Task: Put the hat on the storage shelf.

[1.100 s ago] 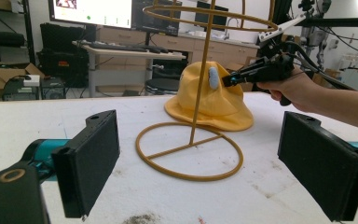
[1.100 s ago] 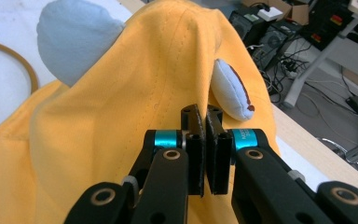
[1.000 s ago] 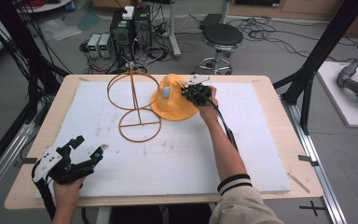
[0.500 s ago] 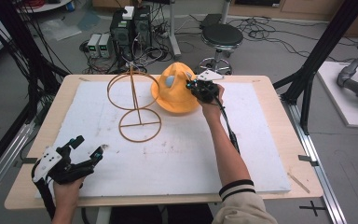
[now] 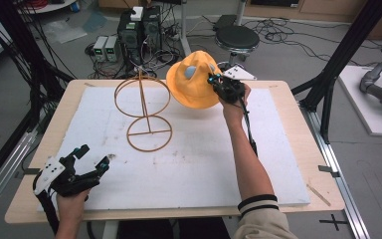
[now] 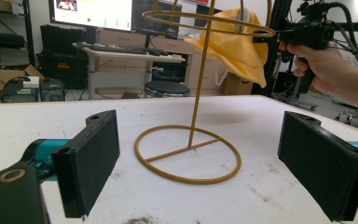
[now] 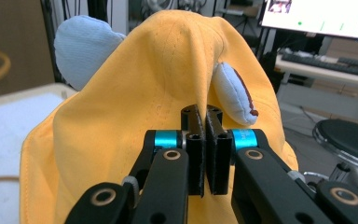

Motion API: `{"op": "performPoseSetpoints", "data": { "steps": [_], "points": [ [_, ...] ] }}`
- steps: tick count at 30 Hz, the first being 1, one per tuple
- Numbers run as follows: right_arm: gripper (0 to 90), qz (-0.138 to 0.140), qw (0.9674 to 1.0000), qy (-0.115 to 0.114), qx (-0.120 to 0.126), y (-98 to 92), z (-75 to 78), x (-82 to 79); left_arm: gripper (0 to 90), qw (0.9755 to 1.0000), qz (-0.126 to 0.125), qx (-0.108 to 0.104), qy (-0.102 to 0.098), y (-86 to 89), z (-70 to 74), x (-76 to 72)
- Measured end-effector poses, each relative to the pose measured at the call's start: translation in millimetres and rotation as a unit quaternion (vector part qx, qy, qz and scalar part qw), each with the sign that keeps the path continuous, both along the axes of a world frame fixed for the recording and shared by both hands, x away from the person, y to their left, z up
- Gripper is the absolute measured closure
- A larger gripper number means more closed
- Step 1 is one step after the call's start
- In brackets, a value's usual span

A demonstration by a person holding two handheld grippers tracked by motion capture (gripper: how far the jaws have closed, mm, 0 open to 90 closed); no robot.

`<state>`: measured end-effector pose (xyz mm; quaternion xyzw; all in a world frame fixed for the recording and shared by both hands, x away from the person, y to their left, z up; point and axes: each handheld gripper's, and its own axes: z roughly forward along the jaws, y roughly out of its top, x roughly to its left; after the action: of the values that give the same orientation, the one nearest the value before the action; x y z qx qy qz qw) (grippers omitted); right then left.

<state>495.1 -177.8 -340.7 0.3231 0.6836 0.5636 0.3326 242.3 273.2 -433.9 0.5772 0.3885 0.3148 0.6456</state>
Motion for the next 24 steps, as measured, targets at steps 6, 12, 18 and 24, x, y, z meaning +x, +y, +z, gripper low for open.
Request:
{"op": "performPoseSetpoints", "data": {
  "steps": [6, 12, 18, 24],
  "points": [
    [88.9, -0.002, 0.9994, -0.017, 0.028, -8.7, 12.8, -7.4, 13.1, 1.0, 0.001, -0.001, 0.0, 0.1, -0.1, 0.4],
    [88.9, 0.003, 0.998, -0.034, 0.053, -12.5, 35.5, -17.1, 13.1, 1.0, 0.004, -0.002, -0.001, 0.9, 0.4, -0.6],
    [88.9, 0.025, 0.9957, -0.064, 0.062, -3.0, 69.4, -32.0, 13.1, 1.0, 0.008, -0.004, -0.003, 3.9, 1.0, -1.5],
    [88.8, 0.052, 0.9929, -0.087, 0.063, 15.9, 93.2, -44.9, 13.1, 0.9999, 0.014, -0.006, -0.005, 7.1, 2.0, -3.0]
  ]
}}
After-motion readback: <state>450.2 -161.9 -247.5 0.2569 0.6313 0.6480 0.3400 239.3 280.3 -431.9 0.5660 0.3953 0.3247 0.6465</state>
